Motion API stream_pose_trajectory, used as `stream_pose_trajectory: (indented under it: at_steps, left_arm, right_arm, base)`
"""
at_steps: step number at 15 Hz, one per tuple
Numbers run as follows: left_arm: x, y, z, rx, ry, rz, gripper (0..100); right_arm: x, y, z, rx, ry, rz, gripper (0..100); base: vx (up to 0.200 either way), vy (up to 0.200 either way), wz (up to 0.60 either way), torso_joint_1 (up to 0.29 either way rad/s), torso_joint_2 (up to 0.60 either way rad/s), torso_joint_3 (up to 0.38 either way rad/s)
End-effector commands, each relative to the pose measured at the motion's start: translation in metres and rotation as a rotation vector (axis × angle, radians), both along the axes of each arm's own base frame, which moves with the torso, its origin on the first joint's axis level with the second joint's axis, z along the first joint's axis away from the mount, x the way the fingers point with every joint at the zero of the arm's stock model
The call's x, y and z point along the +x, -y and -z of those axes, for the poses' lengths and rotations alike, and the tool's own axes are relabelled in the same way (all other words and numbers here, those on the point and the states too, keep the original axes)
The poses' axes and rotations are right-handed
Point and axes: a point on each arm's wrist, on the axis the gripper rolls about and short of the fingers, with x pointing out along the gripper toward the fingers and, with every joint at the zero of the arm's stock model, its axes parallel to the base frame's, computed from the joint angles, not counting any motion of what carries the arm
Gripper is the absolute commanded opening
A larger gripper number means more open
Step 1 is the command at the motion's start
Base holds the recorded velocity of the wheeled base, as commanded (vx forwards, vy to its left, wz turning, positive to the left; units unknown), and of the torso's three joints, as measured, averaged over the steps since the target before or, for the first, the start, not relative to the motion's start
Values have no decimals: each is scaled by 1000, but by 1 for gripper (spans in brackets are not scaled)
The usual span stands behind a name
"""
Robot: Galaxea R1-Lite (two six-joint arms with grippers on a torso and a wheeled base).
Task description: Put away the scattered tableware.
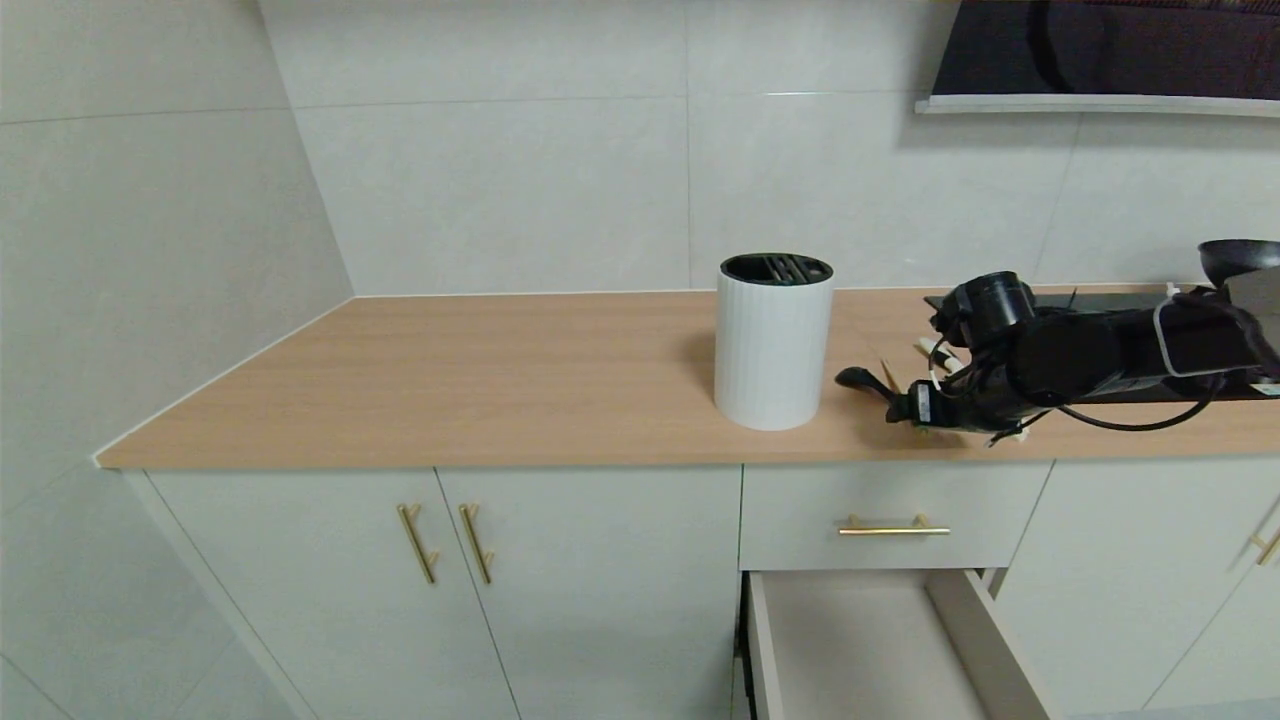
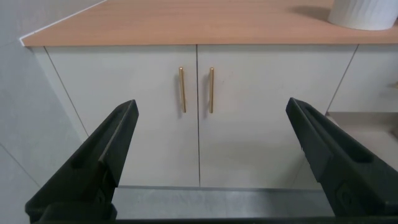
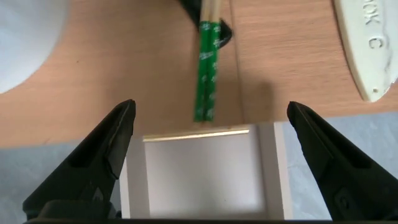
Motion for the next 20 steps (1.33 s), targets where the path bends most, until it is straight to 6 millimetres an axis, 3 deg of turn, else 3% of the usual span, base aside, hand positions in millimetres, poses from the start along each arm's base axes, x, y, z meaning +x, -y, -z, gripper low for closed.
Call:
stream_pose_trajectory:
  at_steps: [1,15,16,20]
  left_arm:
    - [0,0,0,0,0,-1,100]
    - [0,0,0,0,0,-1,100]
    - [0,0,0,0,0,-1,100]
    - [0,0,0,0,0,-1,100]
  right_arm:
    - [4,0,9,-1,-18,4,100]
    - [20,-2,21,21,16,60,100]
    - [20,-1,21,19,17,62,0]
    - [21,-1,22,16,14,63,0]
  base:
    - [0,0,0,0,0,0]
    - [0,0,0,0,0,0]
    - [0,0,0,0,0,0]
    - [0,0,0,0,0,0]
